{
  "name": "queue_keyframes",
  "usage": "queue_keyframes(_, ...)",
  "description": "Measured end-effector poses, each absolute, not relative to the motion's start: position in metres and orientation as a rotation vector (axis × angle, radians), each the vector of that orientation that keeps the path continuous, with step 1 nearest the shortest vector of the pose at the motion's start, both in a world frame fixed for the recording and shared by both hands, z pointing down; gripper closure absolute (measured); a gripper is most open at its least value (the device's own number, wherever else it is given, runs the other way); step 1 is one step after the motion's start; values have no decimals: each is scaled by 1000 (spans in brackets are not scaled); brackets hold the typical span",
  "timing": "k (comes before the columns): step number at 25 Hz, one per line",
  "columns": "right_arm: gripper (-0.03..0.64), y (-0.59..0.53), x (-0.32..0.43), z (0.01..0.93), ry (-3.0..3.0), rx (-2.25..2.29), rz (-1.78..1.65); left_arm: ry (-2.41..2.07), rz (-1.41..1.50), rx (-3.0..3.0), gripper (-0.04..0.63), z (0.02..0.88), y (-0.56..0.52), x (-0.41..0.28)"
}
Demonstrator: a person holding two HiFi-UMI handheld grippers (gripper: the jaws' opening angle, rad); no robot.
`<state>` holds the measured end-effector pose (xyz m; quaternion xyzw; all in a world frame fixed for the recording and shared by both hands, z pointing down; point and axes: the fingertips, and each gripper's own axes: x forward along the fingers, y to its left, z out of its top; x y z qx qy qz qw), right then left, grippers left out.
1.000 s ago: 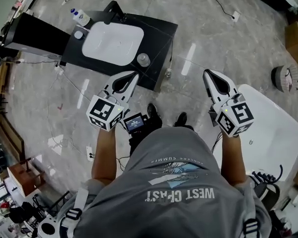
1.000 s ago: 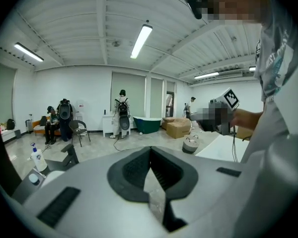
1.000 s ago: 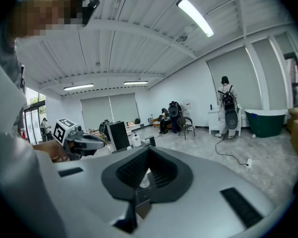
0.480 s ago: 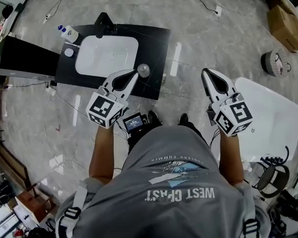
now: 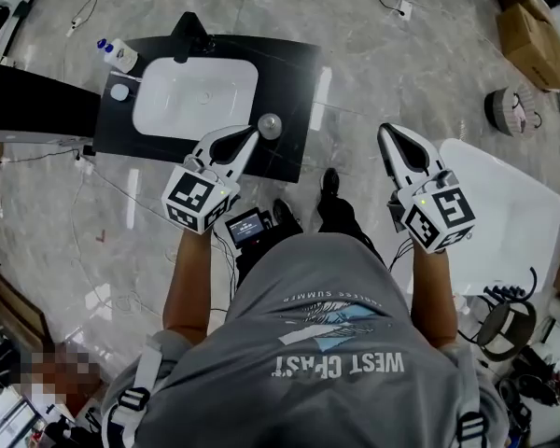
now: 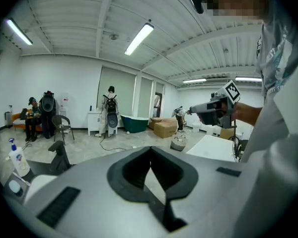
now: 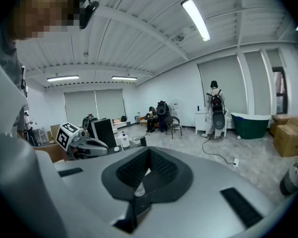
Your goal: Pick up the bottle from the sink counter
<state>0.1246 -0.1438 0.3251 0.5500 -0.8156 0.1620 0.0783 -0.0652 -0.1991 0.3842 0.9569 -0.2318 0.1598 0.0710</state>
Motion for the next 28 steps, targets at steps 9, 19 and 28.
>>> queue_keyframes(9, 620, -172, 112, 335, -2507, 1494, 495, -794, 483, 2805, 592, 405, -210, -67)
queue_keyframes(19, 620, -191, 116, 358, -2513, 1384, 546, -822, 527, 2721, 592, 448, -217, -61)
queue_keyframes(28, 620, -198, 113, 376, -2505, 1310, 592, -839, 606, 2653, 512, 494, -224, -56)
